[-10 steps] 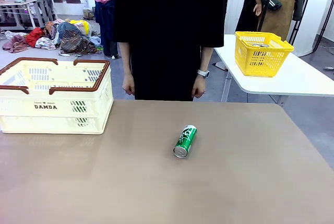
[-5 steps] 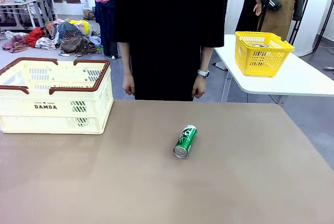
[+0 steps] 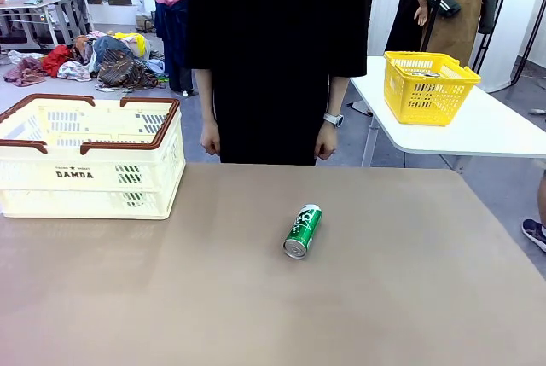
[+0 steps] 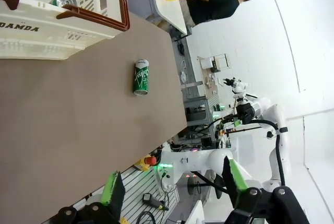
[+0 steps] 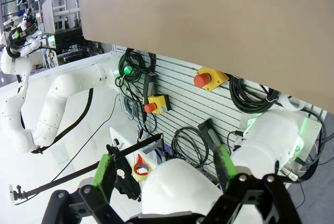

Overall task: Place the drinks into the Shopping basket.
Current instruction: Pick up one drink and place it into the Shopping basket.

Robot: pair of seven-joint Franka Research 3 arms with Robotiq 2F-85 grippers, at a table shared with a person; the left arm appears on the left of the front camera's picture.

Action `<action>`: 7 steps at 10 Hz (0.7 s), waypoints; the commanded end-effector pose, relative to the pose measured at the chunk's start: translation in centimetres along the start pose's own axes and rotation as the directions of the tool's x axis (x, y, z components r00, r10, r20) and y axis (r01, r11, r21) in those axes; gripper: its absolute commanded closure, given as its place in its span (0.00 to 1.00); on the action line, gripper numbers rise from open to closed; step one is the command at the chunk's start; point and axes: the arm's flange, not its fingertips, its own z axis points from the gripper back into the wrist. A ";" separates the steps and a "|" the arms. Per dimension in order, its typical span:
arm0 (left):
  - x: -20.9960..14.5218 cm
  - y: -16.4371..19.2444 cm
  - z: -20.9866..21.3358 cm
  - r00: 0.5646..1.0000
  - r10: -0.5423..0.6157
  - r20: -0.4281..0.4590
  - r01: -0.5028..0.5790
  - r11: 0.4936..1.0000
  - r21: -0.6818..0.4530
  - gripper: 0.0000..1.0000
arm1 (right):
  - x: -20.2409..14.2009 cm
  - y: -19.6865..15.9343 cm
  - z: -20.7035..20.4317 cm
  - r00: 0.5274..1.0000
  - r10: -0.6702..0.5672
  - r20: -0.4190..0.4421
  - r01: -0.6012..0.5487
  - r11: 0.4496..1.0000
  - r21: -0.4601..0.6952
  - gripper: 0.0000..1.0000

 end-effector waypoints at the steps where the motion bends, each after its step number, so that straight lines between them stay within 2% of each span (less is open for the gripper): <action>1: 0.5 -0.7 -0.6 1.000 0.016 -0.001 -0.016 1.000 -0.016 0.00 | 0.0 0.2 0.2 1.000 0.014 0.001 -0.014 1.000 0.008 0.00; 2: 1.8 -2.5 -2.2 1.000 0.004 -0.006 -0.004 1.000 -0.009 0.00 | 0.0 0.2 0.2 1.000 0.014 0.001 -0.014 1.000 0.008 0.00; 4: 5.5 -8.2 -8.9 0.980 -0.056 -0.191 0.058 0.998 0.006 0.00 | 0.0 0.2 0.2 1.000 0.014 0.001 -0.014 1.000 0.008 0.00; 6: 6.0 -13.6 -19.1 0.932 -0.060 -0.358 0.101 0.990 0.097 0.00 | 0.0 0.2 0.2 1.000 0.014 0.001 -0.014 1.000 0.008 0.00; 7: 4.8 -15.5 -25.3 0.905 -0.008 -0.425 0.108 0.971 0.211 0.00 | 0.0 0.2 0.2 1.000 0.014 0.001 -0.014 1.000 0.008 0.00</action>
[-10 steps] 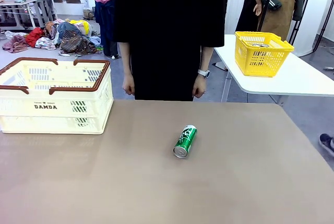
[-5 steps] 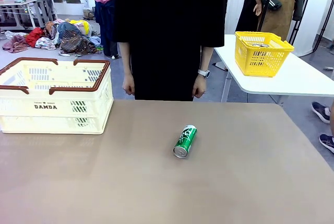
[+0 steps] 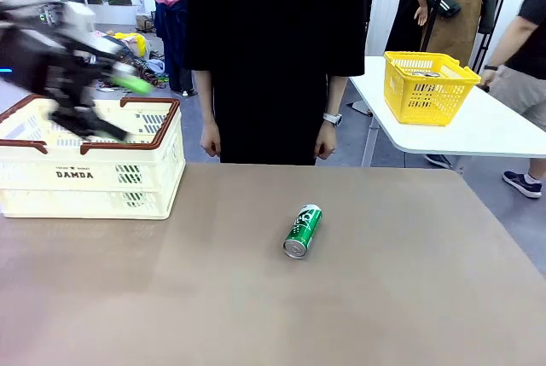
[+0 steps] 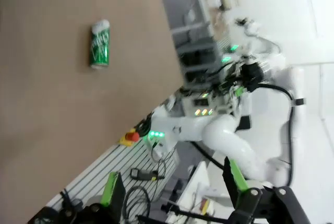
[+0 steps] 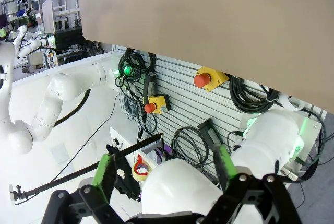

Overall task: Place the drinks into the Shopping basket.
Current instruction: Pick up one drink and place it into the Shopping basket.

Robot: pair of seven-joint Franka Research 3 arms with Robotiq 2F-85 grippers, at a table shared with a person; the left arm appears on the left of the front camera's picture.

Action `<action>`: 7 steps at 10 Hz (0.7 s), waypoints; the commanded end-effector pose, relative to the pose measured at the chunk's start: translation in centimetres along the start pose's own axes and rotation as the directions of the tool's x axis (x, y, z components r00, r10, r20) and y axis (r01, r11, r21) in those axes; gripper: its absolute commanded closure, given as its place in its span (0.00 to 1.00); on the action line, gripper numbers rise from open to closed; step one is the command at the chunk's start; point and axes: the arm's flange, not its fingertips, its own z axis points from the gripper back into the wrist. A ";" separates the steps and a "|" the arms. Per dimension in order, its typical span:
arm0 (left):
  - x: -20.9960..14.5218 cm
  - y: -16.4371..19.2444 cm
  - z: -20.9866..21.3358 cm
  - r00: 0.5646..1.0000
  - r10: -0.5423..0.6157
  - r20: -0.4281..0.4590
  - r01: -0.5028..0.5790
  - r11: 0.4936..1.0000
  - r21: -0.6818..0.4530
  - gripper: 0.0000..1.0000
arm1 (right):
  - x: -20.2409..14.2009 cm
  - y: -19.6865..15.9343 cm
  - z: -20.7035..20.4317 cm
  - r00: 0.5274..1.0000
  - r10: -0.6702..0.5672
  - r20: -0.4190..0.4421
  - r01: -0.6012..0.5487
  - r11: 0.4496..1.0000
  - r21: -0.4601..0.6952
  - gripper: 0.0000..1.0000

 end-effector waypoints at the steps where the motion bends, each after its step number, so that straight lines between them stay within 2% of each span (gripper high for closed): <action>1: 2.9 -2.3 -7.3 0.995 0.026 -0.099 -0.008 0.983 0.183 0.00 | 0.0 0.1 0.2 1.000 0.014 0.001 -0.014 1.000 0.009 0.00; 2: 2.9 -3.4 -12.1 0.994 0.002 -0.105 0.027 0.961 0.274 0.00 | 0.0 0.1 0.2 1.000 0.014 0.001 -0.014 1.000 0.009 0.00; 3: 2.8 -4.0 -16.7 0.985 -0.040 -0.169 0.099 0.928 0.360 0.00 | 0.0 0.1 0.2 1.000 0.014 0.001 -0.014 1.000 0.009 0.00; 4: 3.2 -4.4 -21.2 0.966 -0.133 -0.220 0.213 0.894 0.394 0.00 | 0.0 0.1 0.2 1.000 0.014 0.001 -0.014 1.000 0.009 0.00; 5: 4.3 -4.5 -24.5 0.957 -0.188 -0.223 0.266 0.876 0.402 0.00 | 0.0 0.1 0.2 1.000 0.014 0.001 -0.014 1.000 0.009 0.00; 7: 6.1 -3.2 -30.8 0.926 -0.227 -0.301 0.348 0.823 0.449 0.00 | 0.0 0.1 0.2 1.000 0.014 0.001 -0.014 1.000 0.009 0.00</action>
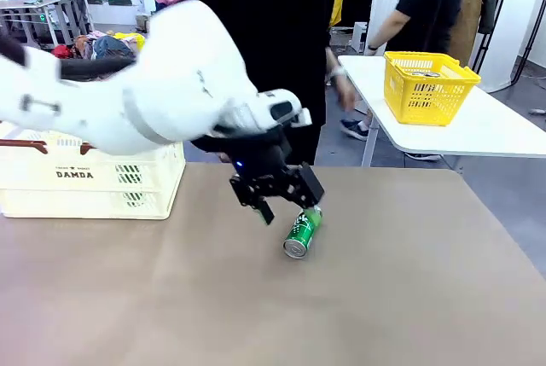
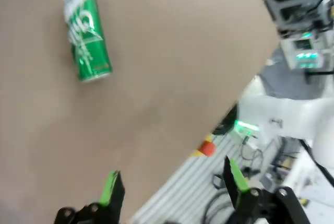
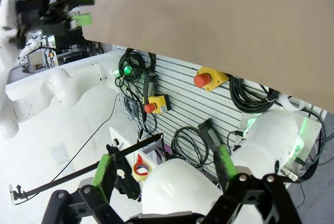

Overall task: Place the drinks into the Shopping basket.
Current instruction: Pick up one drink and place it into the Shopping basket.

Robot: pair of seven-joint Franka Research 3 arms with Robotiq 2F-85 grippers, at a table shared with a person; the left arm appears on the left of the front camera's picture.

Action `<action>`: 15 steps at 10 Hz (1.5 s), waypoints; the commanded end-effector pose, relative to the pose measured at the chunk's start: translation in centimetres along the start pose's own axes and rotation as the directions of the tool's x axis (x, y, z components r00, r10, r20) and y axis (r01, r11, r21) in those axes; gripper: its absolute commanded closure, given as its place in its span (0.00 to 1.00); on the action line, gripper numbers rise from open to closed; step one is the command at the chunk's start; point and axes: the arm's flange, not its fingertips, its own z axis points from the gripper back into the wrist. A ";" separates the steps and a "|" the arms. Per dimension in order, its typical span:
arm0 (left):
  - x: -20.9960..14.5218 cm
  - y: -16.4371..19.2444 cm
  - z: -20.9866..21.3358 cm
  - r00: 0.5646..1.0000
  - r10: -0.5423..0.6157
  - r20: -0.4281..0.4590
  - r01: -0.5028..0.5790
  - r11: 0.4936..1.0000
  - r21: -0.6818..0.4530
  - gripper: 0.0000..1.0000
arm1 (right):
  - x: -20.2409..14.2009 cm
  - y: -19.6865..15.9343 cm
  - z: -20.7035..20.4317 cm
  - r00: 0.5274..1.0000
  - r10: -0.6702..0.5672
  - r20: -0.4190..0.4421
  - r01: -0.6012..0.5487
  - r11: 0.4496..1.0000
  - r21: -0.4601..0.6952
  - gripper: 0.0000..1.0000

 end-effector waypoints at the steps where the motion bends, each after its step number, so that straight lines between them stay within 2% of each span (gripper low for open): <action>1: 3.8 0.3 -3.7 1.000 -0.014 -0.020 0.016 0.994 0.105 0.00 | 0.0 0.1 0.1 1.000 0.014 0.001 -0.014 1.000 0.009 0.00; 3: 5.4 0.2 -7.2 0.998 -0.054 -0.015 0.056 0.985 0.163 0.00 | 0.0 0.1 0.1 1.000 0.014 0.001 -0.014 1.000 0.009 0.00; 5: 6.8 0.0 -9.2 0.991 -0.110 0.081 0.091 0.973 0.211 0.00 | 0.0 0.1 0.1 1.000 0.014 0.001 -0.014 1.000 0.009 0.00; 7: 8.2 0.8 -11.3 0.988 -0.114 0.103 0.080 0.954 0.288 0.00 | 0.0 0.1 0.1 1.000 0.014 0.001 -0.014 1.000 0.009 0.00; 9: 8.9 1.9 -12.9 0.971 -0.189 0.148 0.130 0.933 0.335 0.00 | 0.0 0.1 0.1 1.000 0.014 0.001 -0.014 1.000 0.009 0.00; 11: 9.8 3.3 -14.4 0.954 -0.251 0.164 0.173 0.908 0.381 0.00 | 0.0 0.1 0.1 1.000 0.014 0.001 -0.014 1.000 0.009 0.00; 15: 10.3 5.1 -14.7 0.973 -0.199 0.117 0.136 0.905 0.404 0.00 | 0.0 0.1 0.1 1.000 0.014 0.001 -0.014 1.000 0.009 0.00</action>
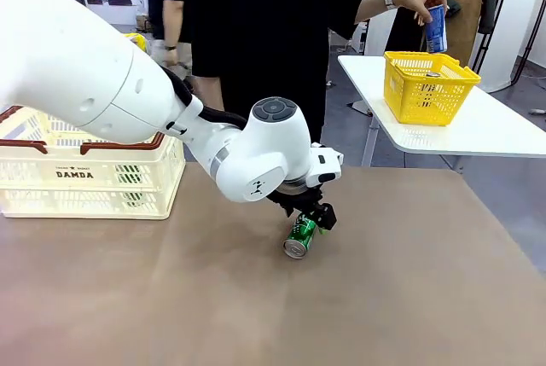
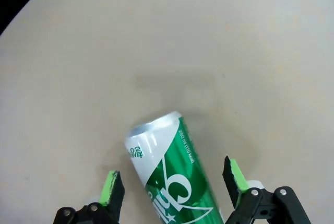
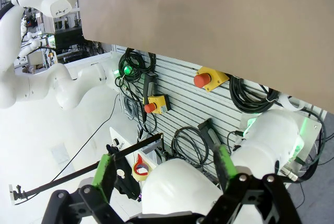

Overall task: Place the drinks into the Shopping basket.
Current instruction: Pick up one drink and place it into the Shopping basket.

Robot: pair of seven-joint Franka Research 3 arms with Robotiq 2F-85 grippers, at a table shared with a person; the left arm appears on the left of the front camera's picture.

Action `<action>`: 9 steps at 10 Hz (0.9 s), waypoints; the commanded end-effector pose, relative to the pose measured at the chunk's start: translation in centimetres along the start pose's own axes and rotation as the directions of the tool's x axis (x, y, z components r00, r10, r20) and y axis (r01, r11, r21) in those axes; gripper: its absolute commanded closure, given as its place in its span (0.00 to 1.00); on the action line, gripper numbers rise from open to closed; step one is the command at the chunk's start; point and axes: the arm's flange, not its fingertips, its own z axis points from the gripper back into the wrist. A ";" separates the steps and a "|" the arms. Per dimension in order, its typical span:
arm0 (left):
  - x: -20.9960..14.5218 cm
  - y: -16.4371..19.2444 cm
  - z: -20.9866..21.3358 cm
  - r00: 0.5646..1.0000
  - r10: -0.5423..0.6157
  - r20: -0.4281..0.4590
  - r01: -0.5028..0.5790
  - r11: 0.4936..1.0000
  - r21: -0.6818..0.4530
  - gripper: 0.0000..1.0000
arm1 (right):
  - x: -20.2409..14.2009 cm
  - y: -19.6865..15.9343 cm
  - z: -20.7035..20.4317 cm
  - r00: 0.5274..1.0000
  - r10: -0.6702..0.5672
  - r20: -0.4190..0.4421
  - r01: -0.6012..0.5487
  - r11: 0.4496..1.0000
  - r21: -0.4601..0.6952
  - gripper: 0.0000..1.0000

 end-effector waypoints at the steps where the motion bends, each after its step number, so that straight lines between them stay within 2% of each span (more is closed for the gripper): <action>1: 0.4 -0.3 -0.2 0.999 0.032 -0.026 -0.031 0.999 0.035 0.00 | 0.0 0.1 0.2 1.000 0.014 0.001 -0.014 1.000 0.009 0.00; 2: 0.3 -0.1 -0.3 0.999 0.036 -0.040 -0.034 0.999 0.039 0.00 | 0.0 0.1 0.2 1.000 0.014 0.001 -0.014 1.000 0.009 0.00; 3: 0.3 -0.1 -0.1 0.999 0.035 -0.034 -0.034 0.999 0.042 0.27 | 0.0 0.1 0.2 1.000 0.014 0.001 -0.014 1.000 0.009 0.00; 4: 0.5 0.1 -0.1 0.997 0.036 -0.067 -0.034 0.999 0.039 0.85 | 0.0 0.1 0.2 1.000 0.014 0.001 -0.014 1.000 0.009 0.00; 5: 0.4 0.2 -0.3 0.996 0.030 -0.079 -0.027 0.999 0.047 1.00 | 0.0 0.1 0.2 1.000 0.014 0.001 -0.014 1.000 0.009 0.00; 7: 0.0 0.8 0.1 0.987 0.060 -0.149 -0.054 0.997 0.048 1.00 | 0.0 0.1 0.2 1.000 0.014 0.001 -0.014 1.000 0.009 0.00; 8: -0.3 2.0 2.5 0.967 0.066 -0.246 -0.057 0.997 0.042 1.00 | 0.0 0.1 0.2 1.000 0.014 0.001 -0.014 1.000 0.009 0.00; 9: -1.3 4.2 8.8 0.944 0.031 -0.329 -0.041 0.999 -0.026 1.00 | 0.0 0.1 0.2 1.000 0.014 0.001 -0.014 1.000 0.009 0.00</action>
